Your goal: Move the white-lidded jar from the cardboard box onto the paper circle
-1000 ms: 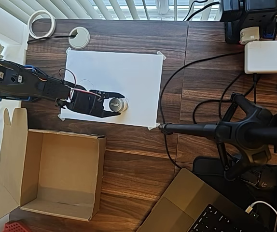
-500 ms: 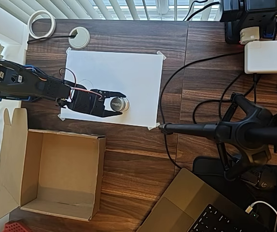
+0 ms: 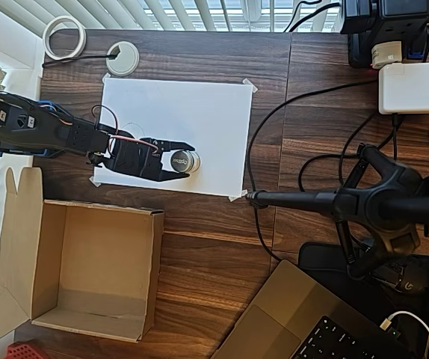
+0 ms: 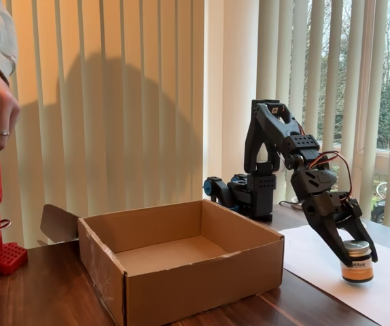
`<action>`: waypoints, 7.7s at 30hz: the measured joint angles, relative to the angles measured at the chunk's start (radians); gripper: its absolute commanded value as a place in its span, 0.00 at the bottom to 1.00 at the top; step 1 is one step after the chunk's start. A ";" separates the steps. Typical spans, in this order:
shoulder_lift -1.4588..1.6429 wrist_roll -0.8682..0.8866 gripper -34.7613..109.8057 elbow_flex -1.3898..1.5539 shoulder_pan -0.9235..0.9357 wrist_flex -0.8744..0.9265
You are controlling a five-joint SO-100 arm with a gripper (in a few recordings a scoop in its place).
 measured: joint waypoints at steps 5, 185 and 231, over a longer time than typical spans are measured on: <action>0.000 0.000 0.24 0.000 -0.015 0.000; 1.813 1.549 0.24 0.845 -0.183 1.095; 1.813 1.549 0.24 0.845 -0.183 1.095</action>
